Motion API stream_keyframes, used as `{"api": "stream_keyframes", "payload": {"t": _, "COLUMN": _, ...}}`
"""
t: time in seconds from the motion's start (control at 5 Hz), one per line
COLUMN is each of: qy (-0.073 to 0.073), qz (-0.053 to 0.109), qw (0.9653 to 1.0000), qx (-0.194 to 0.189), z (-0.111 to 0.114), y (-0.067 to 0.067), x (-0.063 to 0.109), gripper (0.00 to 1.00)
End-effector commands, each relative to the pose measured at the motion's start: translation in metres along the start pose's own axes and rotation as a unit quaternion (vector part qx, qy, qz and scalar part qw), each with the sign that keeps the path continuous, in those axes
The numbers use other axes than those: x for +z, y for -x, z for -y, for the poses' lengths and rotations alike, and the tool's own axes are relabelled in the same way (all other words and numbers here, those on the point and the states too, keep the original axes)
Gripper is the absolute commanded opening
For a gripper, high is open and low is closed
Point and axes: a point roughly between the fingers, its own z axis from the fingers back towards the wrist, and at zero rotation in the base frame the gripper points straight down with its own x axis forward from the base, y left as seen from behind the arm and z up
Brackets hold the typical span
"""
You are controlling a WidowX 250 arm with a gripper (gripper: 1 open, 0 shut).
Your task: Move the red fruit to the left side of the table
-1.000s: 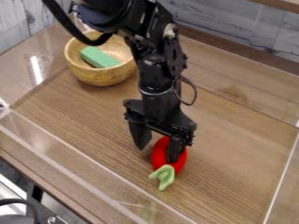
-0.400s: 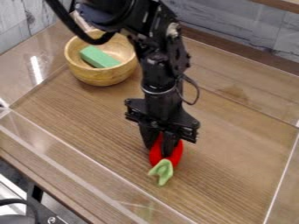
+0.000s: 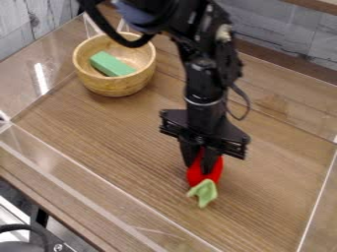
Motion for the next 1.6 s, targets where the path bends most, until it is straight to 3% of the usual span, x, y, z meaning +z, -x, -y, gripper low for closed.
{"api": "stream_keyframes", "payload": {"t": 0.0, "qy": 0.004, "qz": 0.023, "qw": 0.9997, "qx": 0.011, "z": 0.014, "y": -0.012, "x": 0.004, "gripper": 0.0}}
{"api": "stream_keyframes", "payload": {"t": 0.2, "qy": 0.006, "qz": 0.023, "qw": 0.9997, "qx": 0.012, "z": 0.022, "y": -0.012, "x": 0.001, "gripper": 1.0}}
{"api": "stream_keyframes", "payload": {"t": 1.4, "qy": 0.021, "qz": 0.028, "qw": 0.9983, "qx": 0.047, "z": 0.039, "y": -0.015, "x": 0.003, "gripper": 1.0}}
